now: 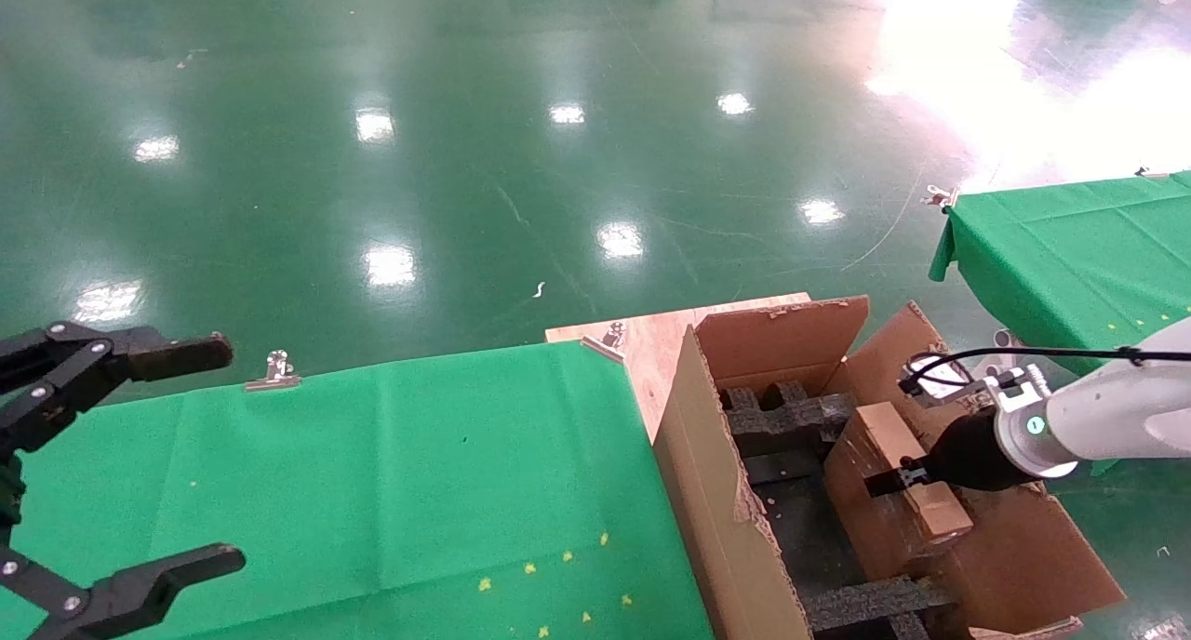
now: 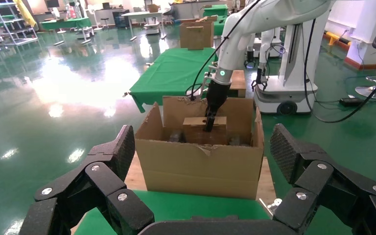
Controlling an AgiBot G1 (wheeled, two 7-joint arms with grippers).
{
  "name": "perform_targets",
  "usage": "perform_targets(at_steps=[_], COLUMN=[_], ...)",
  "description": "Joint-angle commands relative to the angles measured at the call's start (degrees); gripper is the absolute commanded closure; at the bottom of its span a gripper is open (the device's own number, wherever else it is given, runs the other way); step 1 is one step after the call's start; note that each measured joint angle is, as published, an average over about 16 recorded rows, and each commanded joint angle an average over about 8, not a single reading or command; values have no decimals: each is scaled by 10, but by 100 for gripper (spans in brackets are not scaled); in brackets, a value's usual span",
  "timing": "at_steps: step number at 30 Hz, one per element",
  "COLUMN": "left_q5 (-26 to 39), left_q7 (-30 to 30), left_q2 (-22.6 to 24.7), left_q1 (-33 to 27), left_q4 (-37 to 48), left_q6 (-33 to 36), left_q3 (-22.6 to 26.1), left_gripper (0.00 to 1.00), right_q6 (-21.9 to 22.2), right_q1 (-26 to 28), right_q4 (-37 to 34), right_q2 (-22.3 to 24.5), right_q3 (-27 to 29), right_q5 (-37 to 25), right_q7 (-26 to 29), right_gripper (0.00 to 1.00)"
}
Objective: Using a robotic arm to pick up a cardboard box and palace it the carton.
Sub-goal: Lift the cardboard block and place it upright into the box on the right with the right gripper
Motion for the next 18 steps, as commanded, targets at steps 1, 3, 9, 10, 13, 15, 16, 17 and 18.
perform_targets(at_steps=[1,3,9,10,13,15,16,17,18], left_q5=[0,0,0,0,0,0,0,0,0], left_q7=[0,0,0,0,0,0,0,0,0], left_q2=[0,0,0,0,0,0,0,0,0], left_q1=[0,0,0,0,0,0,0,0,0], left_q4=[0,0,0,0,0,0,0,0,0], left_q6=[0,0,0,0,0,0,0,0,0], left_q3=[0,0,0,0,0,0,0,0,0], left_gripper=[0,0,0,0,0,0,0,0,0], right_q6=[-1,-1,-3,-4,-4,-4,-5,-5,-5], right_q1=[-8,-14,-28,-30,-34,-36,-36,-36,-36], right_q4=[-15,-29,-61,-66,-75,-78,-80,-79,-78], right_q2=[-10,-18,-37,-40,-46,-47,-48,-48,-47], right_q3=[2,3,6,7,8,9,9,9,9], right_q5=[4,6,12,13,15,16,17,17,16], right_q7=[-9,-17,-37,-39,-44,-45,-46,-46,-45], right_gripper=[100,100,90,78,40,15,6,0,0])
